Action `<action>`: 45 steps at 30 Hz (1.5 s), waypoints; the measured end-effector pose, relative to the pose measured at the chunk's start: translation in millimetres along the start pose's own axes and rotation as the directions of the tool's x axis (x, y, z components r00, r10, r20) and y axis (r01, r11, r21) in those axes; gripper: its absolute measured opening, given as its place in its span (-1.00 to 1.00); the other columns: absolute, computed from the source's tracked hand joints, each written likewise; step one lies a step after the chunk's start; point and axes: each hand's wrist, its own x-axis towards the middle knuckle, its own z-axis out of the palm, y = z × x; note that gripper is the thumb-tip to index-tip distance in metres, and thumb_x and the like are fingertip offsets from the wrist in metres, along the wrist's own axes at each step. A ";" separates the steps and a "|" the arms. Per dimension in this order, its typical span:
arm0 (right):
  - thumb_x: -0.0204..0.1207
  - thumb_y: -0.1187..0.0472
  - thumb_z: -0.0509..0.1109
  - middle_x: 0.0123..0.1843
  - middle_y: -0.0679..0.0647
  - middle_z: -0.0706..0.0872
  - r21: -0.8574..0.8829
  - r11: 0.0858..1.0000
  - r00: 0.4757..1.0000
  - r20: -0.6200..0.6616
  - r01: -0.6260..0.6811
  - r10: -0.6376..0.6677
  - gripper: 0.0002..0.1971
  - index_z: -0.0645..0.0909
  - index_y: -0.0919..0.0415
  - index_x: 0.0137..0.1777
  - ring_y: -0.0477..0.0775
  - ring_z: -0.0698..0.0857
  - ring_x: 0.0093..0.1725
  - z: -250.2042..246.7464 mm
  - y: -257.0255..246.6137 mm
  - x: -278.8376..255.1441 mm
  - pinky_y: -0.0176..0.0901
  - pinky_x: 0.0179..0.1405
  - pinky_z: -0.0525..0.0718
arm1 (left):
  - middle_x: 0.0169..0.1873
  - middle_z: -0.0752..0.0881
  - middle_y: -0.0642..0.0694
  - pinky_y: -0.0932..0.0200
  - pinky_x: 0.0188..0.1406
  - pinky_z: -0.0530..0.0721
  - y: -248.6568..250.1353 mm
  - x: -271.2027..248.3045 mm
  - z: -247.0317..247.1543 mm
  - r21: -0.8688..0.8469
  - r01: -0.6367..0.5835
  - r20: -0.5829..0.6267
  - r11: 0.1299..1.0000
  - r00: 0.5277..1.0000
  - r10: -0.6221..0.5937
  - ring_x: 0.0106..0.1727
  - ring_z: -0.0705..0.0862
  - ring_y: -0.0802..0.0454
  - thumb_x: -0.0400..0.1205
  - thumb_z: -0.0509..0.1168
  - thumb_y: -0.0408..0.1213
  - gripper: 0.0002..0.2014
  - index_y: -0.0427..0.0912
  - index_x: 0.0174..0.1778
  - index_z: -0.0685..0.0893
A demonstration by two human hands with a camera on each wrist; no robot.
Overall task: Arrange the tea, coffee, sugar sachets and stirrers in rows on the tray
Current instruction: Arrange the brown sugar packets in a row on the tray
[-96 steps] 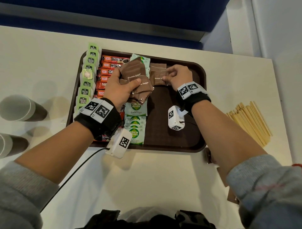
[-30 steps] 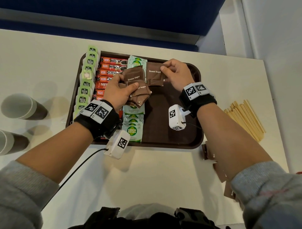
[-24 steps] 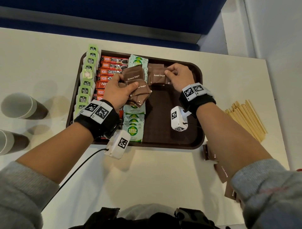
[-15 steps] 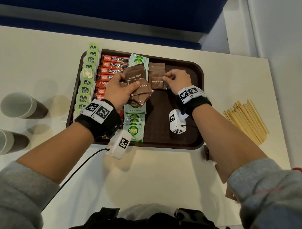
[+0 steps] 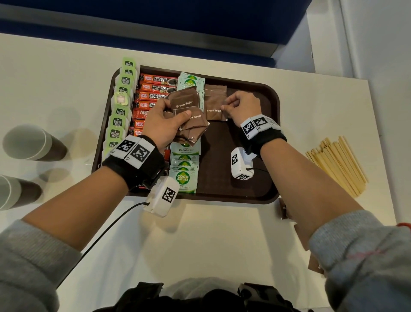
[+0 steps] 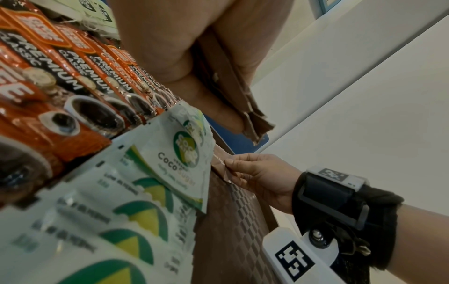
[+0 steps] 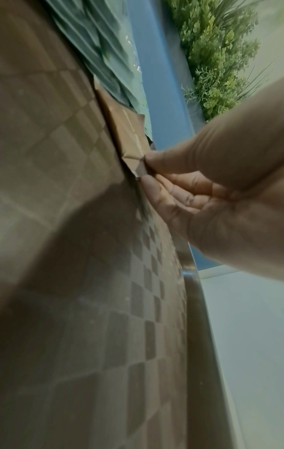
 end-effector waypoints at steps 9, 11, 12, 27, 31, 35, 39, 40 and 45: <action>0.41 0.19 0.54 -0.32 -0.04 0.66 0.032 0.999 1.000 -0.012 -0.017 0.017 -0.85 0.64 0.12 -0.08 -0.03 0.70 -0.22 -2.1 0.7 -1.5 -0.15 0.02 0.70 | -0.04 0.77 -0.25 -0.25 0.06 0.74 1.1 -0.5 2.3 0.022 -0.004 0.001 1.000 1.000 0.004 -0.01 0.77 -0.25 0.51 0.47 -0.34 -0.76 -0.04 -0.05 0.56; 0.43 0.16 0.52 -0.32 -0.05 0.65 0.036 0.999 0.999 -0.036 -0.004 0.005 -0.82 0.64 0.13 -0.01 -0.07 0.67 -0.21 -4.4 0.2 -2.8 -0.17 0.04 0.68 | -0.07 0.77 -0.22 -0.24 0.06 0.74 1.4 -1.0 2.7 0.029 -0.011 0.001 1.000 1.000 0.011 -0.02 0.77 -0.24 0.51 0.48 -0.33 -0.77 -0.02 -0.08 0.56; 0.45 0.13 0.51 -0.29 -0.03 0.67 0.040 0.999 0.999 -0.048 0.009 -0.007 -0.80 0.65 0.14 0.03 -0.07 0.67 -0.19 -6.2 -0.7 -3.9 -0.18 0.04 0.67 | -0.08 0.77 -0.19 -0.22 0.06 0.74 1.0 -0.9 2.8 0.038 -0.019 0.002 0.999 1.000 0.019 -0.02 0.77 -0.22 0.51 0.48 -0.33 -0.77 0.00 -0.10 0.56; 0.35 0.13 0.59 -0.13 0.16 0.79 0.328 0.920 0.945 0.169 0.214 -0.280 -0.85 0.70 0.10 -0.15 0.12 0.75 -0.11 -16.9 -40.4 -26.9 0.12 0.06 0.74 | -0.16 0.76 -0.12 -0.12 0.07 0.74 3.2 -10.6 9.1 0.076 -0.085 0.074 0.993 0.994 0.080 -0.15 0.74 -0.07 0.54 0.44 -0.38 -0.82 -0.01 -0.12 0.61; 0.41 0.20 0.54 -0.12 0.14 0.78 0.318 0.920 0.937 0.183 0.229 -0.296 -0.91 0.69 0.10 -0.15 0.09 0.74 -0.10 -21.0 -41.0 -28.9 0.10 0.10 0.72 | -0.18 0.76 -0.09 -0.10 0.06 0.74 2.9 -11.5 9.7 0.093 -0.104 0.069 0.990 0.993 0.098 -0.17 0.74 -0.04 0.55 0.43 -0.35 -0.83 0.01 -0.13 0.62; 0.48 0.22 0.48 -0.06 0.14 0.78 0.273 0.926 0.931 0.184 0.259 -0.314 -0.89 0.71 0.20 -0.03 0.19 0.74 -0.02 -21.9 -40.3 -30.0 0.09 0.13 0.70 | -0.16 0.77 -0.14 -0.16 0.06 0.74 2.4 -11.9 9.6 0.083 -0.095 0.061 0.992 0.994 0.090 -0.12 0.75 -0.14 0.54 0.44 -0.33 -0.84 0.02 -0.14 0.63; 0.50 0.28 0.45 -0.01 0.07 0.76 0.280 0.924 0.933 0.172 0.261 -0.316 -0.77 0.73 0.24 0.14 0.05 0.72 0.03 -21.2 -38.1 -28.0 -0.01 0.21 0.67 | -0.27 0.72 -0.04 0.00 -0.05 0.73 3.2 -11.7 8.4 0.089 -0.110 0.037 0.990 0.994 0.107 -0.27 0.71 0.05 0.55 0.42 -0.36 -0.83 0.02 -0.19 0.61; 0.48 0.29 0.46 0.00 0.08 0.76 0.298 0.921 0.938 0.162 0.251 -0.308 -0.75 0.72 0.22 0.17 0.05 0.72 0.04 -21.2 -37.5 -27.6 -0.04 0.19 0.69 | -0.28 0.72 -0.03 0.01 -0.05 0.73 3.4 -11.7 8.1 0.093 -0.114 0.030 0.989 0.993 0.111 -0.27 0.70 0.06 0.55 0.42 -0.36 -0.83 0.01 -0.20 0.60; 0.45 0.28 0.49 -0.17 -0.04 0.71 0.276 0.933 0.964 0.068 0.231 -0.259 -0.79 0.74 0.18 0.09 -0.16 0.63 -0.19 -25.1 -25.6 -22.9 -0.41 -0.08 0.63 | -0.22 0.75 -0.10 -0.22 0.07 0.73 0.0 -8.4 1.5 0.107 -0.095 0.006 0.990 0.995 0.095 -0.15 0.72 -0.12 0.45 0.48 -0.25 -0.85 0.04 -0.24 0.63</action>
